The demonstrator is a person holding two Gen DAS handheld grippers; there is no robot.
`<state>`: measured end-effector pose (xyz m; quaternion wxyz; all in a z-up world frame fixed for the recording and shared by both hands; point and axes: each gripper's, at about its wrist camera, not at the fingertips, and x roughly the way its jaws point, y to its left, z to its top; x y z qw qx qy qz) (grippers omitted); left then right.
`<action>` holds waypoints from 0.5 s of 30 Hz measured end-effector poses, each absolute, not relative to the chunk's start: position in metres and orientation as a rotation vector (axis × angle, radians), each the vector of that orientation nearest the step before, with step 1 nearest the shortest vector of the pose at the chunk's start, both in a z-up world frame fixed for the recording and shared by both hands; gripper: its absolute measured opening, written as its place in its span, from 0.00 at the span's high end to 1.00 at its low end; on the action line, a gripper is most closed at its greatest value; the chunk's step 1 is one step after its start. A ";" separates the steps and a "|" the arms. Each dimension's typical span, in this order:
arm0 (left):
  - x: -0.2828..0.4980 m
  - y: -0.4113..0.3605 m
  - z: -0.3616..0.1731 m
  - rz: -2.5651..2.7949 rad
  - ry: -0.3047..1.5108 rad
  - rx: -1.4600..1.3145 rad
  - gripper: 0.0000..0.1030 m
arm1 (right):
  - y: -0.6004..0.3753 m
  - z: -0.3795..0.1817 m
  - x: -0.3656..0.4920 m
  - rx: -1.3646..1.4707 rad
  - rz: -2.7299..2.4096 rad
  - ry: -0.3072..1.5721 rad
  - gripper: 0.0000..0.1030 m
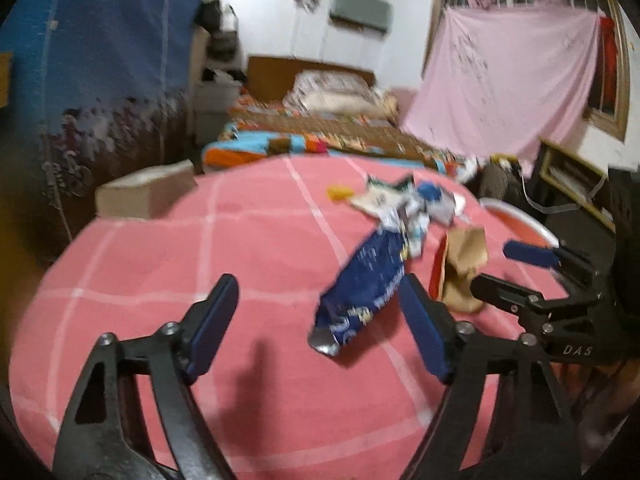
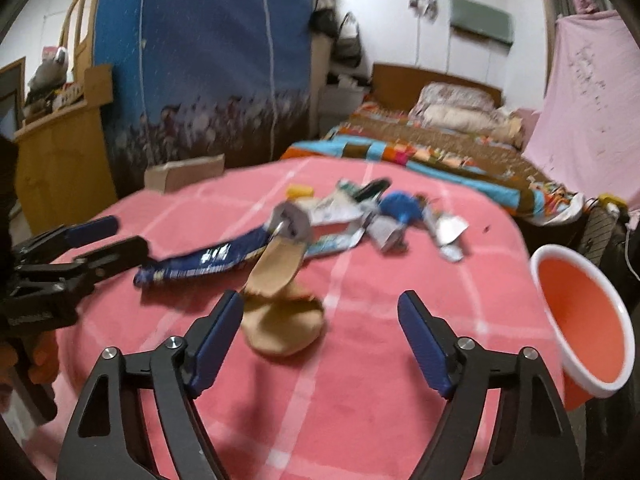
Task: Collect trash
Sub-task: 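Grasp the blue wrapper with the left tool while the right tool grasps the brown paper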
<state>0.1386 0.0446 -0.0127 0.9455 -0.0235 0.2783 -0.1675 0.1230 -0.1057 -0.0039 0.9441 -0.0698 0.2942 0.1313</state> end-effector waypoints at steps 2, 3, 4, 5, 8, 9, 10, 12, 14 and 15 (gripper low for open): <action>0.141 0.040 -0.017 -0.356 0.604 -0.006 0.46 | -0.103 -0.008 0.125 -0.156 0.276 0.624 0.25; 0.143 0.040 -0.018 -0.359 0.614 0.013 0.49 | -0.102 -0.010 0.127 -0.161 0.280 0.633 0.26; 0.143 0.039 -0.019 -0.362 0.621 0.029 0.50 | -0.101 -0.012 0.128 -0.166 0.285 0.646 0.27; 0.144 0.036 -0.021 -0.366 0.628 0.047 0.52 | -0.098 -0.014 0.131 -0.172 0.290 0.665 0.27; 0.147 0.033 -0.022 -0.374 0.644 0.065 0.57 | -0.092 -0.018 0.138 -0.192 0.304 0.694 0.28; 0.149 0.034 -0.022 -0.377 0.651 0.066 0.59 | -0.090 -0.020 0.140 -0.201 0.306 0.699 0.30; 0.152 0.035 -0.022 -0.380 0.657 0.066 0.61 | -0.088 -0.020 0.141 -0.211 0.307 0.704 0.32; 0.154 0.035 -0.022 -0.389 0.671 0.066 0.69 | -0.087 -0.022 0.144 -0.216 0.312 0.708 0.44; 0.156 0.034 -0.023 -0.391 0.676 0.076 0.72 | -0.089 -0.021 0.145 -0.208 0.318 0.707 0.52; 0.156 0.033 -0.022 -0.394 0.675 0.083 0.74 | -0.091 -0.020 0.144 -0.201 0.327 0.704 0.52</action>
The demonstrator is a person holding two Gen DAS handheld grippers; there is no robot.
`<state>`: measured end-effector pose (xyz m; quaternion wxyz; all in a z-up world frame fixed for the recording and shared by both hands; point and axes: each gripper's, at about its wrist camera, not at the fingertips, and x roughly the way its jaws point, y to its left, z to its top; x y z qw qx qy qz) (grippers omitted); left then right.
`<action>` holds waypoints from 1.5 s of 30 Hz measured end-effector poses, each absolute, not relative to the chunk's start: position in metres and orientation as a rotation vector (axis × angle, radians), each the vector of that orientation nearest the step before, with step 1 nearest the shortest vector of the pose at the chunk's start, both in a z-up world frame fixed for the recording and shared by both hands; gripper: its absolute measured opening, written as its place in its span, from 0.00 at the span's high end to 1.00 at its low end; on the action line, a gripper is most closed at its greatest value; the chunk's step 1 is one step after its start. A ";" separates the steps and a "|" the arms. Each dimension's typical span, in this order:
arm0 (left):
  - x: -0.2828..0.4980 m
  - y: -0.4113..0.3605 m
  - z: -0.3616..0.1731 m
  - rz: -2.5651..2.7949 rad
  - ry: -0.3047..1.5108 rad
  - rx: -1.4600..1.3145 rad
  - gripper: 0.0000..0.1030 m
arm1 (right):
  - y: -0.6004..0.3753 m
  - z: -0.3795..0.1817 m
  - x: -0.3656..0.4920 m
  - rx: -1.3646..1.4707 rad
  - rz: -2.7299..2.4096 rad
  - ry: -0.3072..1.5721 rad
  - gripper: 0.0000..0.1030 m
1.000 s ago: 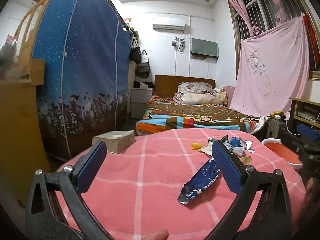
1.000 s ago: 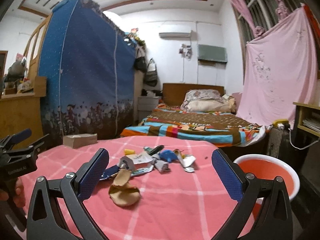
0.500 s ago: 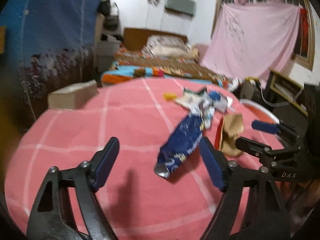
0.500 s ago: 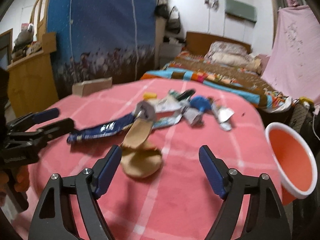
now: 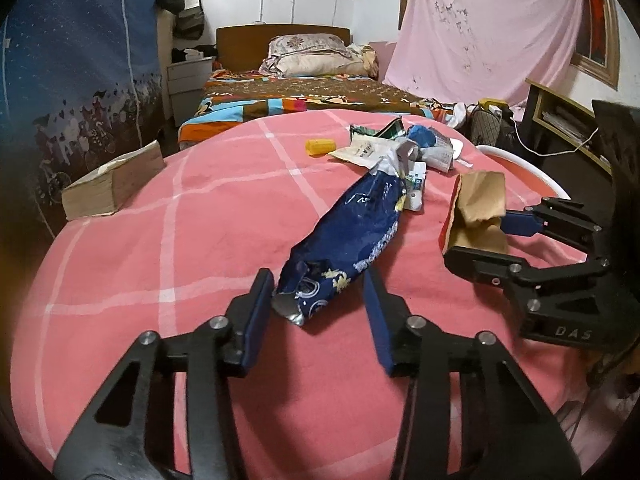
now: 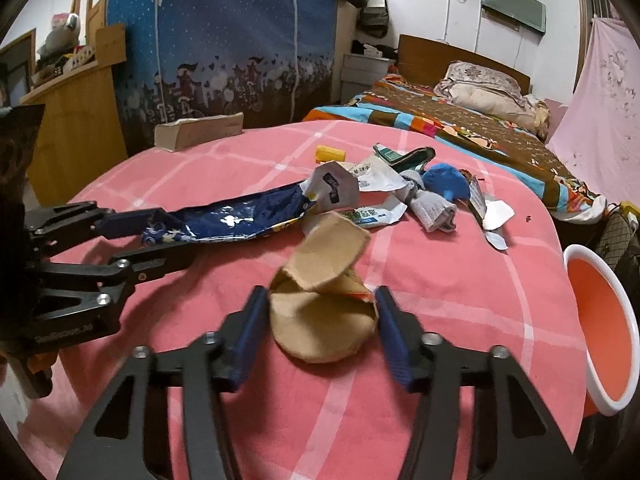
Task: Collect trash
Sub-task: 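Grasp the blue wrapper with the left tool while the right tool grasps the brown paper, then carry both items over the orange basin and open both tools to drop them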
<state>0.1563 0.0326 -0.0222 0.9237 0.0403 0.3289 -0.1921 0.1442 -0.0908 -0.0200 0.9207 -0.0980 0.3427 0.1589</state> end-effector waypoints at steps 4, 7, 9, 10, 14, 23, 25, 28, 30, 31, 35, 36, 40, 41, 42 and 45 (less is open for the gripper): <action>0.157 0.026 -0.022 -0.414 0.677 0.105 0.89 | -0.094 -0.019 0.139 -0.191 0.346 0.682 0.53; 0.157 0.020 -0.023 -0.405 0.677 0.126 0.98 | -0.097 -0.017 0.135 -0.185 0.346 0.658 0.53; 0.157 0.018 -0.023 -0.400 0.674 0.122 1.00 | -0.103 -0.015 0.132 -0.168 0.345 0.636 0.53; 0.156 0.018 -0.023 -0.397 0.672 0.120 1.00 | -0.107 -0.013 0.130 -0.158 0.343 0.623 0.53; 0.152 0.017 -0.021 -0.379 0.640 0.089 1.00 | -0.126 -0.002 0.124 -0.127 0.325 0.569 0.53; 0.137 -0.010 0.000 -0.348 0.482 0.055 1.00 | -0.175 0.029 0.114 -0.053 0.279 0.383 0.53; 0.136 -0.022 0.009 -0.354 0.433 0.050 1.00 | -0.189 0.037 0.117 -0.033 0.270 0.348 0.53; 0.140 -0.044 0.026 -0.383 0.363 0.044 1.00 | -0.210 0.048 0.122 -0.047 0.215 0.296 0.53; 0.147 -0.061 0.037 -0.420 0.334 0.036 1.00 | -0.226 0.054 0.126 -0.041 0.178 0.266 0.53; 0.151 -0.069 0.041 -0.439 0.326 0.035 1.00 | -0.235 0.057 0.128 -0.030 0.159 0.250 0.53; 0.167 -0.105 0.053 -0.514 0.288 0.057 1.00 | -0.276 0.063 0.137 0.011 0.060 0.204 0.52; 0.171 -0.114 0.055 -0.535 0.282 0.059 1.00 | -0.285 0.063 0.137 0.024 0.042 0.198 0.52; 0.184 -0.152 0.056 -0.610 0.303 0.057 1.00 | -0.323 0.060 0.139 0.065 -0.051 0.183 0.52; 0.189 -0.160 0.055 -0.630 0.317 0.055 1.00 | -0.333 0.059 0.138 0.081 -0.078 0.183 0.52; 0.193 -0.170 0.055 -0.651 0.334 0.053 1.00 | -0.344 0.057 0.137 0.102 -0.103 0.185 0.52; 0.202 -0.198 0.050 -0.707 0.393 0.061 1.00 | -0.368 0.051 0.136 0.157 -0.162 0.201 0.52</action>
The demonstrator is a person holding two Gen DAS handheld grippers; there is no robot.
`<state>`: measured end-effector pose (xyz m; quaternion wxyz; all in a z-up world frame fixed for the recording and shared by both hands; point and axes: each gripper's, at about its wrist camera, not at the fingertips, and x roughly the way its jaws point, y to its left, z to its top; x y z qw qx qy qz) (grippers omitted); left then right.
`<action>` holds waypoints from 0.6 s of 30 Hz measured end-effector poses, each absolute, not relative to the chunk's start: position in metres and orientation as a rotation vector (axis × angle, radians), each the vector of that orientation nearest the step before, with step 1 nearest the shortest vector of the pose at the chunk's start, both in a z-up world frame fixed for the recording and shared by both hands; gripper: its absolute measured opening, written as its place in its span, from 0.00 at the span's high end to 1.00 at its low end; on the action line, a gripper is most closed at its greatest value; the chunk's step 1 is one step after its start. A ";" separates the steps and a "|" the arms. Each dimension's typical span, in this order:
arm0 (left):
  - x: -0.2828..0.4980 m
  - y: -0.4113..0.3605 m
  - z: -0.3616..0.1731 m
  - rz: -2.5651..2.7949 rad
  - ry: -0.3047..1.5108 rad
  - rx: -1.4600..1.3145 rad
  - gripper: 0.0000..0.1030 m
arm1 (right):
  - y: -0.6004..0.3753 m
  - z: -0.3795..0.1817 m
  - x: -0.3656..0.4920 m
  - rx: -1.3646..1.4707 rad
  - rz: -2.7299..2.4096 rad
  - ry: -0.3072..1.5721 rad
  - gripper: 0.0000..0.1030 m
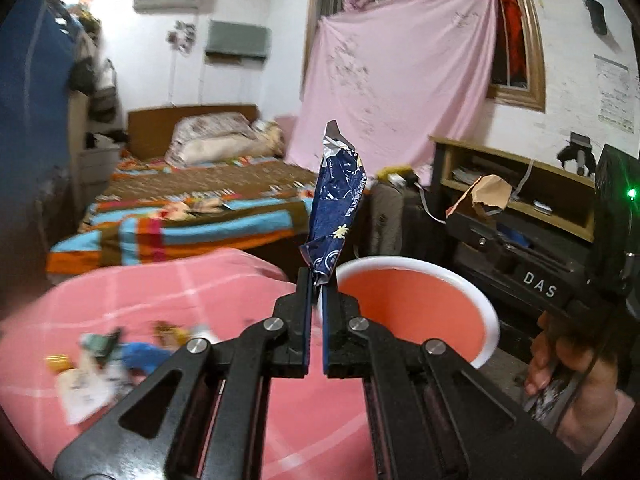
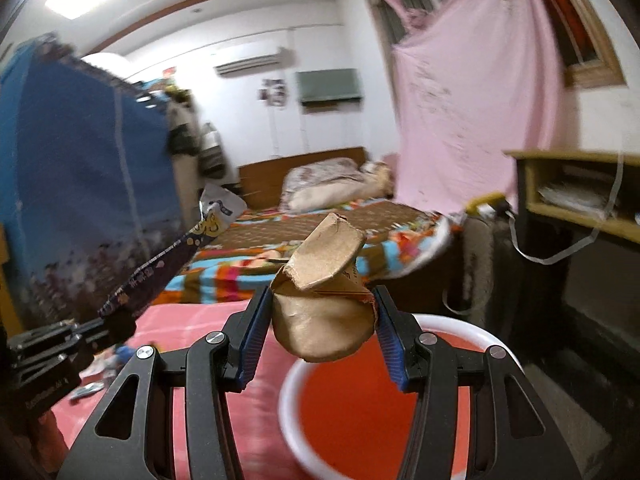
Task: Collect trash
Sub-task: 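Carry both items over the orange basin and open both tools to drop them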
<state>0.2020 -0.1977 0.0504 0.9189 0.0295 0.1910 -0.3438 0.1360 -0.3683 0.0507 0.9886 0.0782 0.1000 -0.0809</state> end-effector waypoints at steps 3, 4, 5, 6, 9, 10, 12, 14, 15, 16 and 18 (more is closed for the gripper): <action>0.207 -0.220 0.044 -0.749 0.451 0.070 1.00 | -0.385 0.044 0.136 0.188 -0.207 0.225 0.52; 0.209 -0.227 0.042 -0.763 0.474 0.072 1.00 | -0.390 0.041 0.136 0.199 -0.219 0.238 0.52; 0.212 -0.235 0.040 -0.777 0.500 0.074 1.00 | -0.394 0.038 0.136 0.207 -0.232 0.256 0.52; 0.214 -0.241 0.037 -0.791 0.529 0.074 1.00 | -0.398 0.035 0.136 0.211 -0.248 0.273 0.52; 0.216 -0.261 0.029 -0.817 0.604 0.086 1.00 | -0.408 0.028 0.132 0.231 -0.283 0.303 0.52; 0.216 -0.267 0.027 -0.820 0.622 0.090 1.00 | -0.412 0.027 0.134 0.242 -0.289 0.310 0.52; 0.218 -0.277 0.024 -0.826 0.656 0.098 1.00 | -0.417 0.025 0.133 0.265 -0.299 0.326 0.51; 0.218 -0.284 0.020 -0.829 0.682 0.102 1.00 | -0.420 0.023 0.134 0.272 -0.313 0.344 0.49; 0.218 -0.288 0.019 -0.830 0.692 0.102 1.00 | -0.421 0.021 0.133 0.275 -0.319 0.352 0.46; 0.219 -0.291 0.018 -0.833 0.707 0.101 1.00 | -0.424 0.021 0.133 0.278 -0.320 0.354 0.46; 0.220 -0.295 0.017 -0.836 0.722 0.096 1.00 | -0.426 0.020 0.131 0.281 -0.325 0.361 0.44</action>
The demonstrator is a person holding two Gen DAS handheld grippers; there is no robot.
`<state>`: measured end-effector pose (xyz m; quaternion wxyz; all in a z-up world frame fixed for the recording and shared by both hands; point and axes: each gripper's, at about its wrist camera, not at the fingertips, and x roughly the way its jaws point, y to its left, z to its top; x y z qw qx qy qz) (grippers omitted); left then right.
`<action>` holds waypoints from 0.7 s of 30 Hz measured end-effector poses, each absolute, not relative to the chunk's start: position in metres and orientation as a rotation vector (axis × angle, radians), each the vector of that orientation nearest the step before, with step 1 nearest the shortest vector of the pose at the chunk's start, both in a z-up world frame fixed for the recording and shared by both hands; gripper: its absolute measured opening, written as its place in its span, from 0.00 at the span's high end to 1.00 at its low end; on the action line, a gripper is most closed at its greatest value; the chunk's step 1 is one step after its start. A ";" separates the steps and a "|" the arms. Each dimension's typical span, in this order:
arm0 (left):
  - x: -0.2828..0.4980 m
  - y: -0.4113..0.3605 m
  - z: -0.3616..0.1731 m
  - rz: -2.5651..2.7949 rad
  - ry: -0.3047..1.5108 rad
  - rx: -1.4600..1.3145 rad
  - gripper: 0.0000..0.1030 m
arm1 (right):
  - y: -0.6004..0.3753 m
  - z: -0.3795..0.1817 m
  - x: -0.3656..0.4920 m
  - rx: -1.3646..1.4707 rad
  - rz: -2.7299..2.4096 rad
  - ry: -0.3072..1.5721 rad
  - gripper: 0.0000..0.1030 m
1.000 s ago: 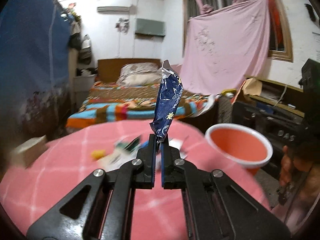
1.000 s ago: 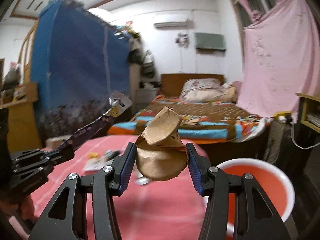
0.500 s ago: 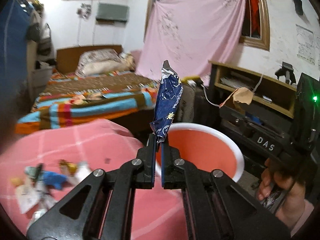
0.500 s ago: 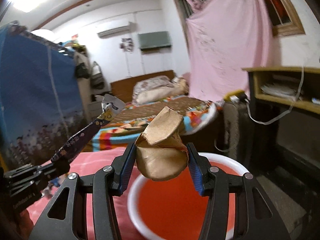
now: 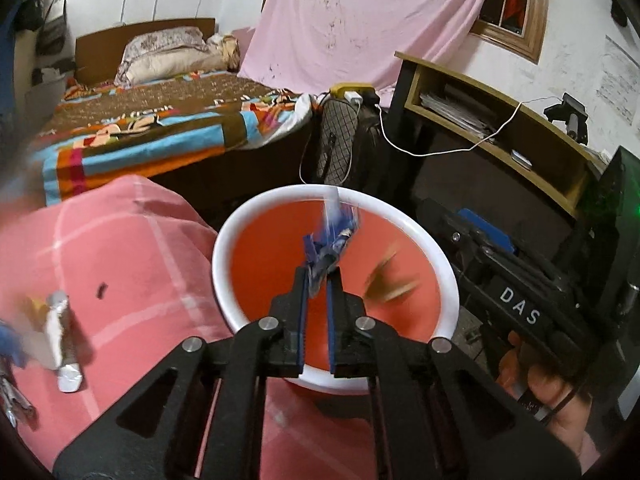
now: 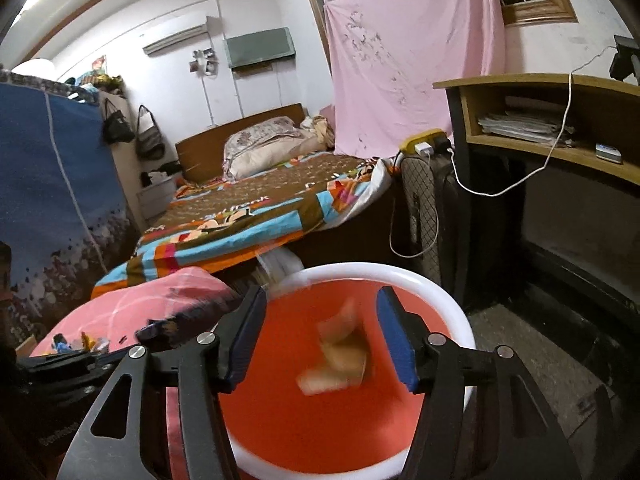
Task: Collect trash
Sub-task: 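Carry both items over the orange basin and open both tools to drop them, then move both tools back over the remaining trash on the blanket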
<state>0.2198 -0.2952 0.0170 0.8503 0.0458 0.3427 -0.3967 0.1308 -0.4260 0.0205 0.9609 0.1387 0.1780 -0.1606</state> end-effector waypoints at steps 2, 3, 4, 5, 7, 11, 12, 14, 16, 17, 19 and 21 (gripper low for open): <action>0.221 -0.298 0.016 -0.833 0.728 0.099 1.00 | -0.428 0.021 0.129 0.278 -0.335 0.362 0.41; 0.221 -0.299 0.016 -0.827 0.730 0.104 1.00 | -0.429 0.022 0.129 0.279 -0.342 0.361 0.38; 0.221 -0.298 0.015 -0.821 0.731 0.107 1.00 | -0.433 0.022 0.129 0.283 -0.346 0.359 0.37; 0.221 -0.299 0.016 -0.818 0.731 0.106 1.00 | -0.434 0.022 0.126 0.290 -0.349 0.357 0.37; 0.219 -0.294 0.019 -0.806 0.726 0.096 0.96 | -0.437 0.022 0.126 0.303 -0.355 0.359 0.32; 0.216 -0.273 0.027 -0.762 0.678 0.057 0.78 | -0.436 0.027 0.126 0.315 -0.349 0.334 0.22; 0.214 -0.265 0.030 -0.741 0.654 0.046 0.72 | -0.435 0.029 0.126 0.314 -0.344 0.324 0.21; 0.210 -0.250 0.035 -0.693 0.607 0.030 0.65 | -0.429 0.033 0.125 0.306 -0.329 0.298 0.17; 0.206 -0.231 0.041 -0.642 0.555 0.006 0.58 | -0.419 0.039 0.123 0.296 -0.309 0.259 0.10; 0.203 -0.218 0.045 -0.610 0.524 -0.011 0.52 | -0.415 0.043 0.123 0.290 -0.298 0.239 0.07; 0.200 -0.201 0.048 -0.564 0.484 -0.034 0.41 | -0.403 0.049 0.123 0.272 -0.270 0.193 0.00; 0.195 -0.179 0.053 -0.504 0.432 -0.059 0.28 | -0.388 0.055 0.120 0.246 -0.243 0.151 0.00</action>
